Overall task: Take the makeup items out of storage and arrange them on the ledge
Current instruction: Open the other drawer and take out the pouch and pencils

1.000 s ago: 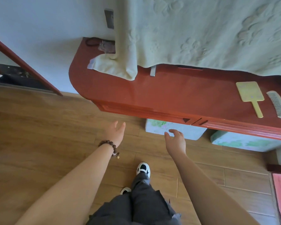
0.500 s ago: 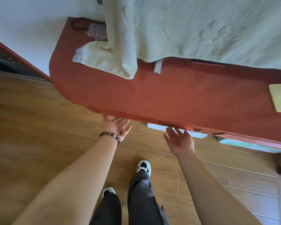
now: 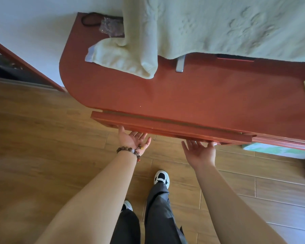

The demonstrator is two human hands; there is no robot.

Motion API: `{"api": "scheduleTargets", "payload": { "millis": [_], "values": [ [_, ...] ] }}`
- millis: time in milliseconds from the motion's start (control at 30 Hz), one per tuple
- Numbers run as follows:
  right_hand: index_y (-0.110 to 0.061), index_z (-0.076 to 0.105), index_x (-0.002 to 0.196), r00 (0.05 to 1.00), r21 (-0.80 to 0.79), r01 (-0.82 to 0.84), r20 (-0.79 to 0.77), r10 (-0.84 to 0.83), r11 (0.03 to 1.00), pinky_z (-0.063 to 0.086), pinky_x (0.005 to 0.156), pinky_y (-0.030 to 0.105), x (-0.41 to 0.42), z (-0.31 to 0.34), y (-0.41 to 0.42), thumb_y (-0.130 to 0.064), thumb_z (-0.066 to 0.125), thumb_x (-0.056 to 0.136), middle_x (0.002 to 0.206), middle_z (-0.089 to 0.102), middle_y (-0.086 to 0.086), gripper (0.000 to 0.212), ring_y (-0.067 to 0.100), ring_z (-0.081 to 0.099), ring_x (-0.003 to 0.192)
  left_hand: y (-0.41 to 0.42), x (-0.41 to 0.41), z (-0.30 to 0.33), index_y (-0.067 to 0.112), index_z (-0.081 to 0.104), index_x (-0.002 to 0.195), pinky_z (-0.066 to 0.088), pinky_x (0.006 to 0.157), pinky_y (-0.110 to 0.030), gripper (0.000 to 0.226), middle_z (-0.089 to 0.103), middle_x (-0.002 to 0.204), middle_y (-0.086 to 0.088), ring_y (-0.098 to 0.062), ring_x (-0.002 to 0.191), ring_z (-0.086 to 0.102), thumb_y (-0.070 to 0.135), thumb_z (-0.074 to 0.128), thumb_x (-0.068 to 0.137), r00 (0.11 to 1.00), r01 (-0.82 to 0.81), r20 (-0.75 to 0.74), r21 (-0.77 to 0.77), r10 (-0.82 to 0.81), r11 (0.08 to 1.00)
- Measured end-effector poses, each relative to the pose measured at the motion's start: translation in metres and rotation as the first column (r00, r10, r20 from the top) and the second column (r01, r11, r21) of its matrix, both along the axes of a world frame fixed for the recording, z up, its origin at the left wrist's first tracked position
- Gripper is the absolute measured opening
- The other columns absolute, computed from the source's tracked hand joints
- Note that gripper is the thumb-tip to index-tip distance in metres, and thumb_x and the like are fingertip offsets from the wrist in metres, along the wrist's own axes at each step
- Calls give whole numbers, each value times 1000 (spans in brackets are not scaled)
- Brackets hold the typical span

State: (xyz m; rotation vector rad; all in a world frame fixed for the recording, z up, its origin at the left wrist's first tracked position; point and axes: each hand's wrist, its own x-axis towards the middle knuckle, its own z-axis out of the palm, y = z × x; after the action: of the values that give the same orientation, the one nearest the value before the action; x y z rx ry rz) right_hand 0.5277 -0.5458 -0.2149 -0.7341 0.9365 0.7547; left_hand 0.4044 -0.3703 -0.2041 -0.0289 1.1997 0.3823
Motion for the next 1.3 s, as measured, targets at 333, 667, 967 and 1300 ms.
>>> {"api": "scheduleTargets", "payload": {
  "millis": [333, 667, 967, 1300],
  "values": [
    [-11, 38, 139, 1000, -41, 11, -4, -11, 999, 23, 116, 47, -68, -3, -42, -58, 28, 95, 146, 41, 11, 65, 25, 33, 139, -47, -67, 1, 9, 38, 127, 30, 105, -56, 64, 33, 150, -12, -30, 137, 34, 62, 26, 93, 1000, -1, -23, -26, 0, 1000],
    [-8, 36, 140, 999, -11, 52, -5, -52, 999, 28, 111, 50, -134, -9, -87, -62, 28, 93, 140, 47, 14, 72, 29, 40, 134, -90, -134, 3, 14, 29, 145, 31, 102, -54, 72, 29, 154, -8, -26, 140, 31, 64, 30, 92, 1000, -24, 7, -88, 24, 996],
    [-9, 31, 142, 995, -69, 102, -12, -103, 992, 26, 114, 46, -192, -3, -110, -64, 29, 92, 146, 40, 12, 74, 27, 38, 136, -122, -187, 12, 14, 31, 143, 31, 108, -54, 72, 31, 153, -9, -27, 138, 33, 65, 29, 92, 1000, 3, -15, -82, -4, 997],
    [-8, 19, 149, 998, -86, 24, 55, -19, 996, 22, 115, 45, -208, 11, -121, -57, 26, 97, 154, 27, 12, 71, 26, 29, 141, -129, -204, 17, 10, 40, 133, 38, 100, -54, 66, 47, 138, -10, -31, 130, 44, 62, 29, 94, 989, 146, 7, -2, -146, 989]
  ]
}}
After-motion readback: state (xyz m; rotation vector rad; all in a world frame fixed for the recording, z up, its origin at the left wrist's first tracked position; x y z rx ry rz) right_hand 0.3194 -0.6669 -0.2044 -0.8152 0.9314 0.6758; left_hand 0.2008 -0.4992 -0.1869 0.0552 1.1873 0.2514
